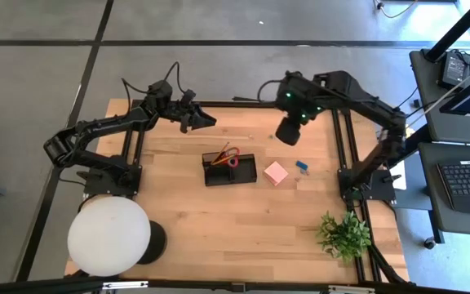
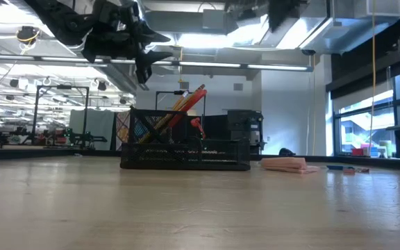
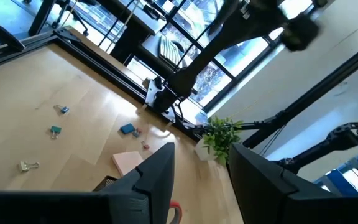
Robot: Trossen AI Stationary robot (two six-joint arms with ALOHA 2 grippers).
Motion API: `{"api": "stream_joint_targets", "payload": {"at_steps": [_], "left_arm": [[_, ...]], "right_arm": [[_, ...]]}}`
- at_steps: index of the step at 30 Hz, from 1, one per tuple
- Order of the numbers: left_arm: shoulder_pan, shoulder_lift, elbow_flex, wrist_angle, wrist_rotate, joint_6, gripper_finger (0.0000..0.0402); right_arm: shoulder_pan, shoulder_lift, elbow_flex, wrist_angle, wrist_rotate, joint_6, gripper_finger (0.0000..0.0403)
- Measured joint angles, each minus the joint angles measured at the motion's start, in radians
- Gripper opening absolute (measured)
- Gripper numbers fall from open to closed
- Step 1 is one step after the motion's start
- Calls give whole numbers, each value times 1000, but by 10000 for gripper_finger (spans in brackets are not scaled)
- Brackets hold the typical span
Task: Pick and place office supplies into organizer
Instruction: Put the blue eraser into the desk organizer
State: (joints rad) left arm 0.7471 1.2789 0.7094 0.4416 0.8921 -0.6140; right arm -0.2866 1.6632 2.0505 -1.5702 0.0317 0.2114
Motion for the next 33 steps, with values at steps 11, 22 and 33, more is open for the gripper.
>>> {"api": "stream_joint_targets", "payload": {"at_steps": [11, 22, 33], "left_arm": [[0, 0, 0, 0, -1, 0, 147], [0, 0, 0, 0, -25, 34, 147], [0, 0, 0, 2, -98, 35, 147]], "right_arm": [[-48, -205, -666, 206, 133, 46, 138], [-69, -213, -1093, 434, 81, 72, 146], [-108, -213, -1228, 657, 30, 19, 232]]}}
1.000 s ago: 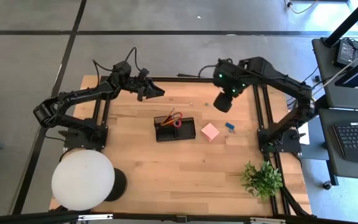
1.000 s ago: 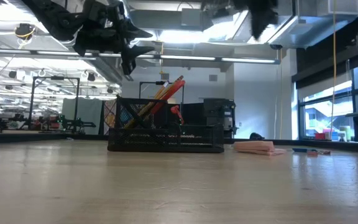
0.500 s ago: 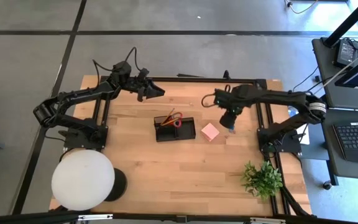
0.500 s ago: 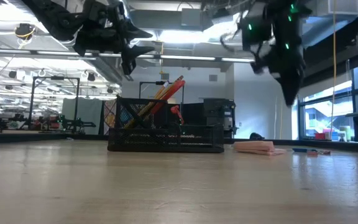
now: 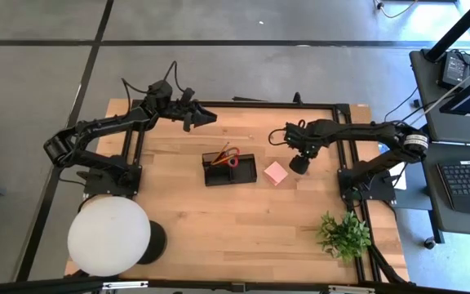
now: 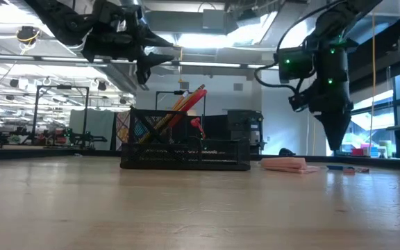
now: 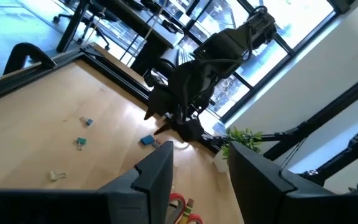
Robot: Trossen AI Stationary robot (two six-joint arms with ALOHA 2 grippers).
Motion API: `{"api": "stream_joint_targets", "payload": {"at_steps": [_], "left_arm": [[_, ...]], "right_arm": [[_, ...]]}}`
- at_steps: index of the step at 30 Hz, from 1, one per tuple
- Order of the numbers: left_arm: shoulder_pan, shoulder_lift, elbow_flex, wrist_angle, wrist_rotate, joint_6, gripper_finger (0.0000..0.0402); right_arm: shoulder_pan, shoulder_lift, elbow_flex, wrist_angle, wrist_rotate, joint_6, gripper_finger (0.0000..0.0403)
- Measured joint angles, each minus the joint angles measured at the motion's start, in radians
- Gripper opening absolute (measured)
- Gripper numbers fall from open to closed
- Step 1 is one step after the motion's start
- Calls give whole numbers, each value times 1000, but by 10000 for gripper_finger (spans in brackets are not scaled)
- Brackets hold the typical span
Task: Pick and place office supplies into organizer
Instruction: Put the blue eraser into the desk organizer
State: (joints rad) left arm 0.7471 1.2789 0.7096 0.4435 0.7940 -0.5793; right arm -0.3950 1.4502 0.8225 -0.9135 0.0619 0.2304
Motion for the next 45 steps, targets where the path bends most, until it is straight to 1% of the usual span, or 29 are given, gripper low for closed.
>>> {"api": "stream_joint_targets", "payload": {"at_steps": [5, 9, 14, 18, 21, 26, 39, 45], "left_arm": [[0, 0, 0, 0, 0, 0, 147], [0, 0, 0, 0, 0, 0, 147], [1, 0, 0, 0, 0, 14, 147], [1, 0, 0, 0, 0, 30, 147], [1, 0, 0, 0, 0, 34, 147], [1, 0, 0, 0, 0, 43, 147], [1, 0, 0, 0, 0, 43, 147], [1, 0, 0, 0, 0, 43, 147]], "right_arm": [[0, 4, -11, 63, -3, 0, 238], [0, 32, -12, 65, -8, -1, 237], [0, 88, -12, 72, -18, -6, 225], [-1, 143, -12, 80, -71, -27, 215], [-2, 185, -8, 84, -82, -34, 207], [-4, 226, -3, 75, -84, -58, 184], [-3, 234, 28, 58, -67, -79, 103], [-3, 238, 54, 35, -63, -74, 77]]}}
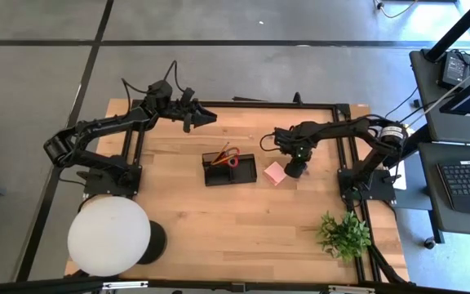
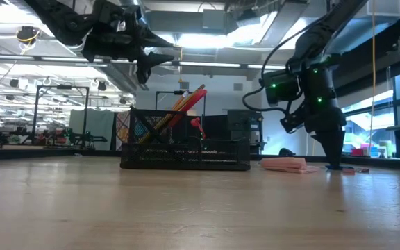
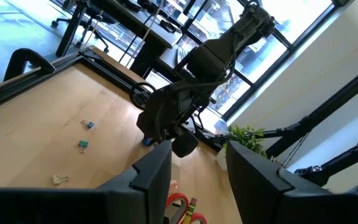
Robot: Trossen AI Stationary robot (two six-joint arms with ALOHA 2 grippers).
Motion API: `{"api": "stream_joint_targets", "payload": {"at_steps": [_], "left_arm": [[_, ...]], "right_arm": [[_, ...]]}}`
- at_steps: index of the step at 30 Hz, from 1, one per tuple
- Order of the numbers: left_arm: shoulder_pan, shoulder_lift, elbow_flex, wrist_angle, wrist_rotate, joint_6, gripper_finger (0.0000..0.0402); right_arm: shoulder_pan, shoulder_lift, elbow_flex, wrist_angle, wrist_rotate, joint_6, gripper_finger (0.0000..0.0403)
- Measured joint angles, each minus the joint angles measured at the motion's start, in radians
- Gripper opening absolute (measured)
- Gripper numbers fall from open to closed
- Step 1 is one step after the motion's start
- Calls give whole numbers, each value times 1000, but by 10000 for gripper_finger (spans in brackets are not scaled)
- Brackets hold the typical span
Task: Pick and place office supplies into organizer
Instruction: Put the blue eraser into the desk organizer
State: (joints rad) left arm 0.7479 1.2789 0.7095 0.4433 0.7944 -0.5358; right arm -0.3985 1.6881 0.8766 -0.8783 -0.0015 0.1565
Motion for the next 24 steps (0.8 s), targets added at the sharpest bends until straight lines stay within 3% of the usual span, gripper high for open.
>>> {"api": "stream_joint_targets", "payload": {"at_steps": [12, 24], "left_arm": [[0, 0, 0, 0, 0, 0, 147], [0, 0, 0, 0, 0, 0, 147]], "right_arm": [[-1, -11, 87, -74, 16, 19, 74], [77, -83, 468, -91, 7, 25, 74]]}}
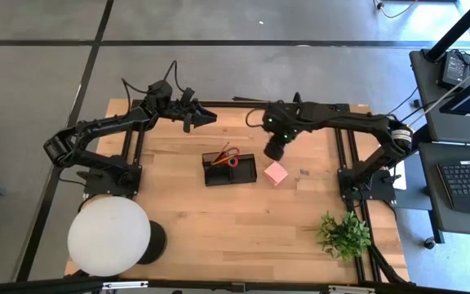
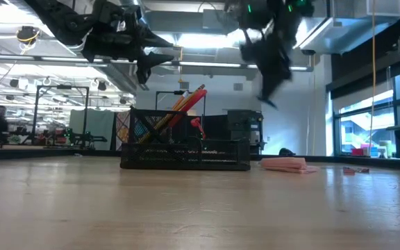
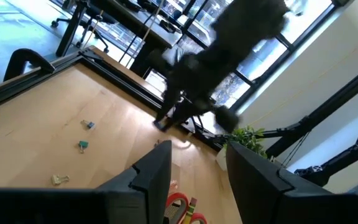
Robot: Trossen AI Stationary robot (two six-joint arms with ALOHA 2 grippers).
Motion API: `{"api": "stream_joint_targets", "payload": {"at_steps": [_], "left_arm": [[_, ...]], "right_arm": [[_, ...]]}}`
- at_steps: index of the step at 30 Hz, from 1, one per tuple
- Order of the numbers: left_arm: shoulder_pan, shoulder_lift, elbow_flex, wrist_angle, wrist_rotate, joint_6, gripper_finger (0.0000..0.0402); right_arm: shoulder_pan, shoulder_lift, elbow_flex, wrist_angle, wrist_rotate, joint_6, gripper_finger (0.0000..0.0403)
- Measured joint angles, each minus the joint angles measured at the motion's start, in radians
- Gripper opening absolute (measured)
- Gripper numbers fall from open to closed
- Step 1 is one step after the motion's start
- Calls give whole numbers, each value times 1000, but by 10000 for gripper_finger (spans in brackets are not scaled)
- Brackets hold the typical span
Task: Pick and place office supplies into organizer
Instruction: Put the blue eraser into the desk organizer
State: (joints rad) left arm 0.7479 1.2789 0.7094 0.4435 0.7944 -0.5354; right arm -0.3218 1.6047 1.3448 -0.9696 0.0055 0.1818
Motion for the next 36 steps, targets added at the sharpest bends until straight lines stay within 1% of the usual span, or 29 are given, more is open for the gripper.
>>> {"api": "stream_joint_targets", "payload": {"at_steps": [3, 6, 8, 11, 15, 18, 20, 25, 28, 36], "left_arm": [[0, 0, 0, 0, 0, 0, 147], [0, 0, 0, 0, 0, 0, 147], [0, 0, 0, 0, 0, 0, 147], [0, 0, 0, 0, 0, 0, 147], [0, 0, 0, 0, 0, 0, 147], [0, 0, 0, 0, 0, 0, 147], [0, 0, 0, -1, 0, 0, 147], [0, 0, 0, -2, 0, 8, 147], [0, 0, 0, -4, 0, 37, 147], [0, 0, 0, -8, 0, 52, 147]], "right_arm": [[46, 0, 107, 69, 0, -11, 74], [101, 0, 156, 230, 0, -34, 74], [135, 0, 158, 354, -1, -37, 74], [183, 8, 140, 523, -2, -86, 74], [238, 45, 98, 662, -2, -141, 74], [269, 89, 78, 704, -4, -159, 74], [285, 130, 68, 709, -3, -166, 74], [316, 239, 58, 785, 0, -188, 74], [320, 296, 57, 784, 0, -190, 74], [319, 365, 62, 801, 25, -203, 74]]}}
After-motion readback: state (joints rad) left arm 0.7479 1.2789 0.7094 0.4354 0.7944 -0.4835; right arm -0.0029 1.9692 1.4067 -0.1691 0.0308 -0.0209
